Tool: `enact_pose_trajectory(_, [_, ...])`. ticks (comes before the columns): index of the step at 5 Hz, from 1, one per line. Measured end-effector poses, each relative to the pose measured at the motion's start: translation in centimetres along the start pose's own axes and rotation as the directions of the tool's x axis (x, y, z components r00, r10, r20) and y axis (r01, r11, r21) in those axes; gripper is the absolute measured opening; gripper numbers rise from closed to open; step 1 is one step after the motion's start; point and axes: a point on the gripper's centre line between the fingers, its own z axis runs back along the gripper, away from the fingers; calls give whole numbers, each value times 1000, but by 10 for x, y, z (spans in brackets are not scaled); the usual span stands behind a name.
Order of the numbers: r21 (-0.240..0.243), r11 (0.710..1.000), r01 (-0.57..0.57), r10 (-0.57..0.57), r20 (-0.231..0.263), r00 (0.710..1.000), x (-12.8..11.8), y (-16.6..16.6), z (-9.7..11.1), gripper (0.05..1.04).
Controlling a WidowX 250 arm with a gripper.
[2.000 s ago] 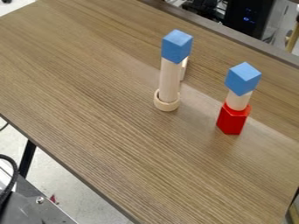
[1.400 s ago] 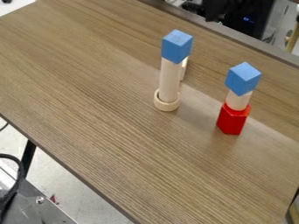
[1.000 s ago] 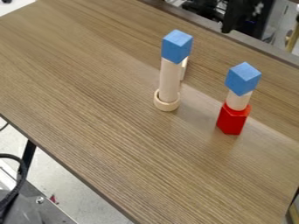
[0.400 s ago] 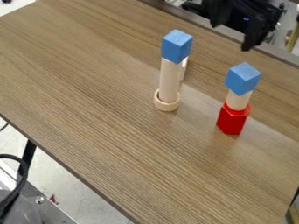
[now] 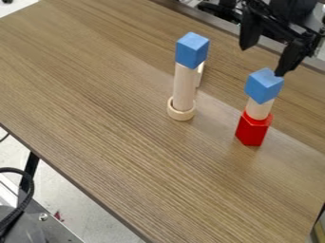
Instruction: Pick the right blue square and put it above the left side blue block
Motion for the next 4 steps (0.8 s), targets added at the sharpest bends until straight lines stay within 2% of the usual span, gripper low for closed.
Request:
enact_pose_trajectory(3, [-8,1000,-19,19,8,1000,4,-6,-7,1000])
enact_pose_trajectory(4, [-8,1000,-17,17,-13,1000,3,-8,-16,1000])
